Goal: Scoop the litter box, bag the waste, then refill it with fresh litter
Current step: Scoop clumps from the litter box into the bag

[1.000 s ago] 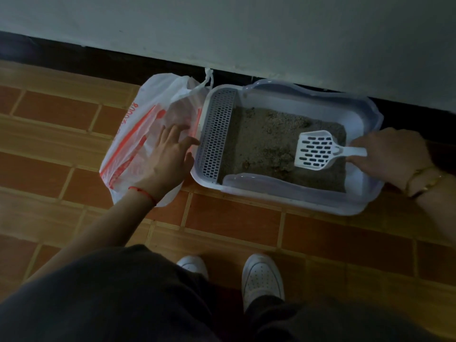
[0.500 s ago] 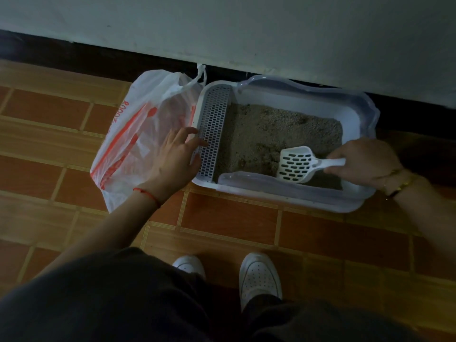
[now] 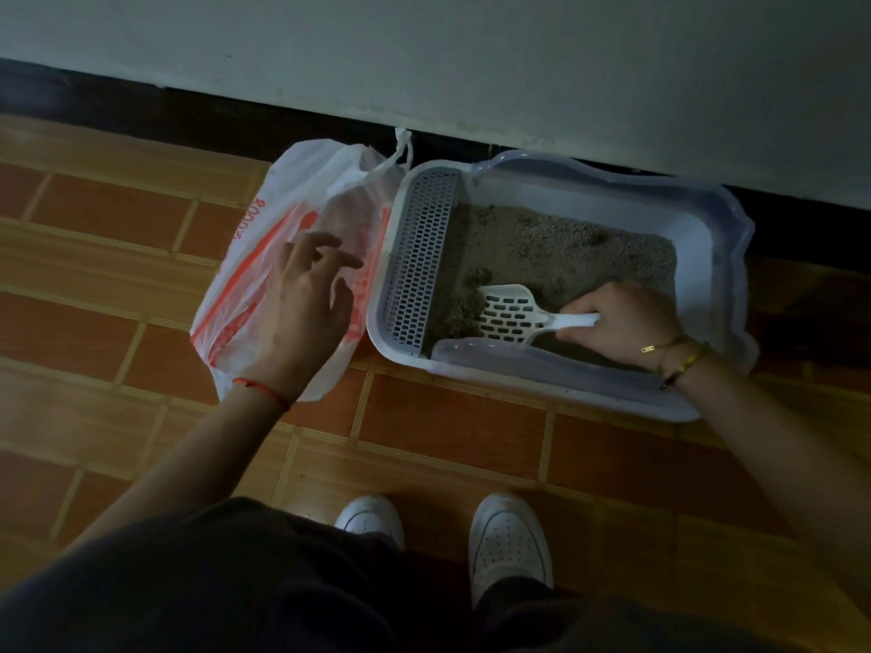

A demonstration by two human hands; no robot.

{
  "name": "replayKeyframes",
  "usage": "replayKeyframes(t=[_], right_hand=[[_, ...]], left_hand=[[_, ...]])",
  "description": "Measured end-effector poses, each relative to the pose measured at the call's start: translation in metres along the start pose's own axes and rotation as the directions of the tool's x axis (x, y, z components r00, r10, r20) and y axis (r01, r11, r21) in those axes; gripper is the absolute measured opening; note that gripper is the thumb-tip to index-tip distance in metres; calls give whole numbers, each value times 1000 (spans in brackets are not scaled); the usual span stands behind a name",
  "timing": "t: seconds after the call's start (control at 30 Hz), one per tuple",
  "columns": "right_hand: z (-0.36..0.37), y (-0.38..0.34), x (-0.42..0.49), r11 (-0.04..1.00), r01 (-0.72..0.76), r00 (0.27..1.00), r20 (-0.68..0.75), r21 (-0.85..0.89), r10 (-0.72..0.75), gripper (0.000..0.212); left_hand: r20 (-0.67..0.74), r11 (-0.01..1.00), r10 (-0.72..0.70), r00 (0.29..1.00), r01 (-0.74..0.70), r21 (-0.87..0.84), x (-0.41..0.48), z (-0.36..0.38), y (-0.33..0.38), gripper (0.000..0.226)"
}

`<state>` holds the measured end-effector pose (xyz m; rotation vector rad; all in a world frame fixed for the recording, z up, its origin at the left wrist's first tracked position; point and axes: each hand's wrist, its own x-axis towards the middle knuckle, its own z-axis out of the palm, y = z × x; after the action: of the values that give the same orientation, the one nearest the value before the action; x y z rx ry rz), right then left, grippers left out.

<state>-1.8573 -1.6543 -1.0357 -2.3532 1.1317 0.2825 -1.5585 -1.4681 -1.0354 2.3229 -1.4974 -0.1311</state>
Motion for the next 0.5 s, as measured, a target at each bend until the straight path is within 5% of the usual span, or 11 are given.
replayKeyframes(t=[0.5], right_hand=[[21, -8, 40, 980, 45, 984, 161, 195, -77, 31]], left_hand=[[0, 999, -32, 999, 32, 3, -12, -6, -8, 21]])
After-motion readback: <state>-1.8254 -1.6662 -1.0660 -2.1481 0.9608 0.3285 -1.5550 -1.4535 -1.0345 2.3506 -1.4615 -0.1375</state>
